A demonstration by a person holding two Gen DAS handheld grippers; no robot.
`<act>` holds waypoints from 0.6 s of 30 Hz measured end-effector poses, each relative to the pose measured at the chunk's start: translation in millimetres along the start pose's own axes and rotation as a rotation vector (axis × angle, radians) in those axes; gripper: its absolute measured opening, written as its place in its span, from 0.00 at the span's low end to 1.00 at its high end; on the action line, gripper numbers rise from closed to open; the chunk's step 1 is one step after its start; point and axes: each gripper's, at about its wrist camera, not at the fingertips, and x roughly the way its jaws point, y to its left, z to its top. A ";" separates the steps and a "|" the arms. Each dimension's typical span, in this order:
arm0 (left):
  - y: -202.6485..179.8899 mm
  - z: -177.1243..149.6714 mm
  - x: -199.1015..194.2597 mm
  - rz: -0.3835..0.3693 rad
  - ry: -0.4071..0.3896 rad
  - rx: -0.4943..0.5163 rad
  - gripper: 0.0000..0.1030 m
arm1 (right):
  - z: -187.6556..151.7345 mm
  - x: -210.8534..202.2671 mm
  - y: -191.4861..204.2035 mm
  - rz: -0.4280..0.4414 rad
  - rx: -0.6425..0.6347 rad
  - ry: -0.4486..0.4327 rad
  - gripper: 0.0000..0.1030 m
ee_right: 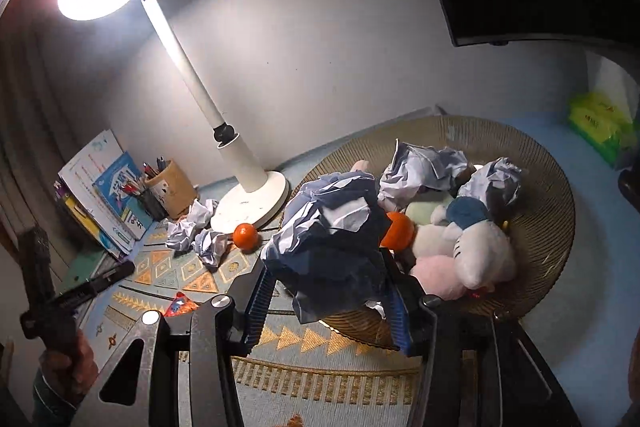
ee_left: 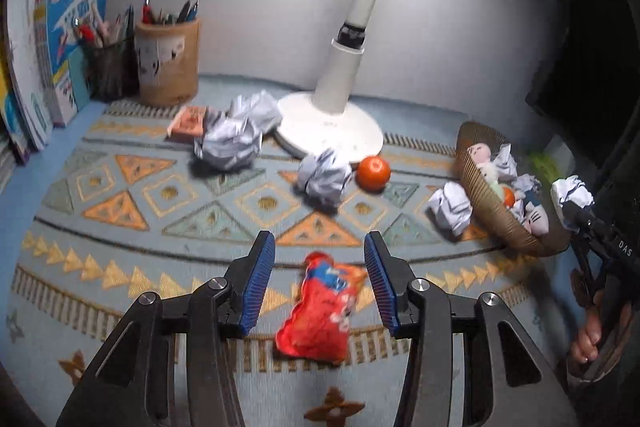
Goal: Organize objects
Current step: 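Carry the red bag and paper ball into the amber bowl and open both tools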
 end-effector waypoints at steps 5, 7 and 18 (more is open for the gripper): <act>-8.4 -30.8 38.9 -0.004 0.158 0.017 0.70 | -13.0 5.2 19.2 0.009 -0.037 0.035 0.47; -18.5 -36.3 35.5 0.038 0.101 0.074 0.69 | -20.1 6.6 26.3 0.007 -0.056 0.052 0.47; -49.3 2.3 16.1 -0.019 0.006 0.084 0.24 | 11.8 -42.2 26.2 -0.048 -0.075 -0.090 0.47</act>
